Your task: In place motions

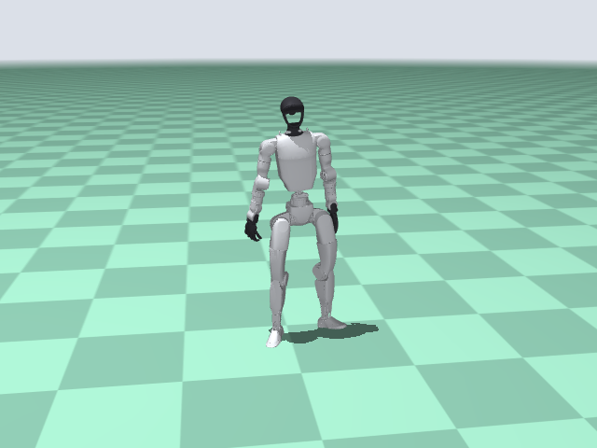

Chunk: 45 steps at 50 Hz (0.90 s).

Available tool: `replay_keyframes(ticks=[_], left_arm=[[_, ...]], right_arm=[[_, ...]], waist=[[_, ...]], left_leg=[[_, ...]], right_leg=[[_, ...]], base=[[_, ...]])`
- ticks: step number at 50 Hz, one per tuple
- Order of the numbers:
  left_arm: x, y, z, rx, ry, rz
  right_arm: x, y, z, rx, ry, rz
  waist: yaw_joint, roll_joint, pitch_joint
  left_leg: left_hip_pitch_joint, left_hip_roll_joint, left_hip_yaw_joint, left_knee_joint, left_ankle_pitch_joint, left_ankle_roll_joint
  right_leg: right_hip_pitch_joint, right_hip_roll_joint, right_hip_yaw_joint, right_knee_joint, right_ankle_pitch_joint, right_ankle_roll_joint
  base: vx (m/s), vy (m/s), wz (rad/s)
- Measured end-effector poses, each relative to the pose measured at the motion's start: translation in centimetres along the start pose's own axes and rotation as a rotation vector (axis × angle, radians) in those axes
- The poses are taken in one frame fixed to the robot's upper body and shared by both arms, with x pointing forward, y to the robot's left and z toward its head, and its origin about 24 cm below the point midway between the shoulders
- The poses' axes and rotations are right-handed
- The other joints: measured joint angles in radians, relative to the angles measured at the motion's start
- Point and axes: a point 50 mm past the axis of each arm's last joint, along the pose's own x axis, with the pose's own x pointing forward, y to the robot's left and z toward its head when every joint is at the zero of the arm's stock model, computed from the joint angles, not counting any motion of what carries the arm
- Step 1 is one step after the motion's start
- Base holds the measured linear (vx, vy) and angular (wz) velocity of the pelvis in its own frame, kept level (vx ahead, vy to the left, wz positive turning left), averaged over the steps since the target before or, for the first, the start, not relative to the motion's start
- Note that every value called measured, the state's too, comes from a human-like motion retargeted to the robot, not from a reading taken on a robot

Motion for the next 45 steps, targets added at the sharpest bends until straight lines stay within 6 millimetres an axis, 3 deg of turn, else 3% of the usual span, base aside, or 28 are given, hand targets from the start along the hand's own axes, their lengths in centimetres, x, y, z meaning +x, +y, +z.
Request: replay_keyframes(ticks=[2, 5, 8, 10, 13, 22, 29, 35, 45], left_arm=[[-0.1, -0.7, -1.0, -0.116, 0.055, 0.015], [-0.1, -1.0, -0.7, -0.214, 0.045, -0.014], [0.0, 0.6, 0.0, -0.068, 0.000, -0.007], [0.0, 1.4, -0.2, 0.015, 0.001, 0.030], [-0.1, 1.7, -0.6, -0.023, 0.019, 0.052], [-0.3, 1.7, 4.2, -0.089, -0.102, 0.038], [-0.6, 0.7, 7.3, -0.043, -0.221, 0.002], [-0.5, 0.0, 6.9, -0.008, -0.217, -0.017], [0.0, 0.5, 1.9, -0.026, -0.048, 0.004]], right_arm=[[0.2, 0.9, -0.8, 0.145, 0.036, 0.035], [0.2, 1.4, 0.1, 0.326, -0.065, 0.064], [0.3, 2.0, 0.9, 0.379, -0.122, 0.099], [0.4, 2.4, 1.1, 0.359, -0.124, 0.117], [0.2, 2.2, 2.0, 0.268, -0.137, 0.111], [-2.1, -0.7, 8.3, -0.109, -0.282, 0.004], [-3.3, -1.2, 10.9, -0.183, -0.399, -0.004], [-2.7, -1.0, 9.6, -0.162, -0.345, 0.013], [-0.6, 0.9, 3.9, -0.033, -0.118, 0.095]], waist=[[0.003, 0.002, 0.026], [-0.033, -0.003, 0.087], [-0.032, 0.003, 0.071], [-0.031, 0.011, 0.036], [-0.021, 0.018, 0.007], [-0.042, 0.023, 0.032], [-0.038, 0.015, 0.045], [-0.036, 0.013, 0.046], [-0.032, 0.012, 0.051]], left_leg=[[0.008, 0.009, -0.006, 0.015, 0.003, 0.003], [0.051, 0.004, -0.029, 0.015, -0.003, 0.008], [0.060, 0.010, -0.016, 0.006, -0.001, 0.003], [0.054, 0.012, -0.014, 0.000, 0.001, 0.000], [0.048, 0.018, -0.001, -0.006, 0.004, -0.002], [0.066, 0.039, 0.015, 0.000, 0.009, -0.010], [0.073, 0.046, 0.012, 0.002, 0.020, -0.015], [0.073, 0.050, 0.000, 0.003, 0.025, -0.018], [0.082, 0.051, -0.013, 0.003, 0.023, -0.020]], right_leg=[[0.019, -0.003, -0.031, 0.006, 0.005, 0.000], [0.078, 0.012, -0.073, -0.010, 0.004, -0.008], [0.079, 0.019, -0.052, -0.013, 0.003, -0.008], [0.072, 0.025, -0.050, -0.018, 0.004, -0.009], [0.051, 0.029, -0.041, -0.009, 0.004, -0.012], [0.054, 0.047, -0.025, -0.003, -0.002, -0.022], [0.061, 0.053, -0.025, -0.002, -0.005, -0.027], [0.070, 0.058, -0.029, -0.005, -0.009, -0.029], [0.086, 0.064, -0.035, -0.002, -0.018, -0.030]], base=[[-0.06, -0.01, 0.14], [-0.11, -0.04, 0.23], [0.08, -0.01, -0.17], [0.14, -0.02, -0.06], [0.00, -0.04, -0.20], [-0.12, -0.05, -0.10], [-0.02, -0.03, -0.01], [0.00, 0.00, 0.00], [0.00, 0.00, 0.00]])
